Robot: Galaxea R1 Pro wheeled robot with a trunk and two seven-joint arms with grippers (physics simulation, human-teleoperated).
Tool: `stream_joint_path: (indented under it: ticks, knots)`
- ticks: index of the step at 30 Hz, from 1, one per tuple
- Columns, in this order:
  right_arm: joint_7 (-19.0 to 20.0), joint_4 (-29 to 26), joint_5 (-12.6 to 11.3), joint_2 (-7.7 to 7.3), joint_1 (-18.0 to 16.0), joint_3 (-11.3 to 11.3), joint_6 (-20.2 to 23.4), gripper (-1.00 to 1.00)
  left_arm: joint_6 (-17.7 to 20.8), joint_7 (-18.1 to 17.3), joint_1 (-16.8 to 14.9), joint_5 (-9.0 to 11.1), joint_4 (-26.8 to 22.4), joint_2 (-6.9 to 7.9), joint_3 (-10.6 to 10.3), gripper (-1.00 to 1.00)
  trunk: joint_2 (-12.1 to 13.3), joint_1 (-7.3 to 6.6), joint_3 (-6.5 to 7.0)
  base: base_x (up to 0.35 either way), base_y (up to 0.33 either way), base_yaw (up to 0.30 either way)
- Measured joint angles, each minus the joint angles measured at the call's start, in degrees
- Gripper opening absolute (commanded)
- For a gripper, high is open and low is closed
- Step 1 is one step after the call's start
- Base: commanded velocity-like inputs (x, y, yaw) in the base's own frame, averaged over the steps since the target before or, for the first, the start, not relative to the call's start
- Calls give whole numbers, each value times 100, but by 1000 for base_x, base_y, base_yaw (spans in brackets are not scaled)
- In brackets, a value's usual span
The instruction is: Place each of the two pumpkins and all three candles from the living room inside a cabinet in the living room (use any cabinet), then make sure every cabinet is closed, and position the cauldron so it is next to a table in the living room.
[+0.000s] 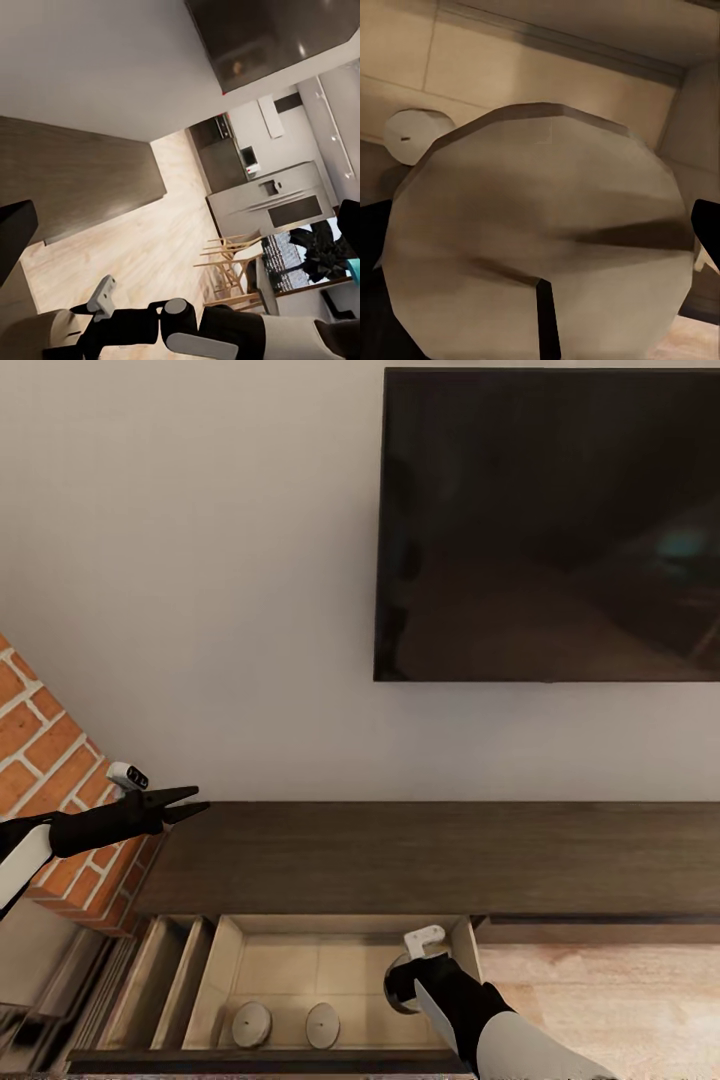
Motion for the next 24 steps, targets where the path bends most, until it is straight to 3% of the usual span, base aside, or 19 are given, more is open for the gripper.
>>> stream_joint_path:
  ticks: [19,24]
  knots:
    - [1,-3,-2,0,-21,-1,0,-100,0,9,0,0,8,-2,2,100,-762,417,-518,0,0,0]
    - [2,-12,-2,0,-25,0,0,-100,1,8,0,1,11,-2,3,100,-764,418,-565,0,0,0]
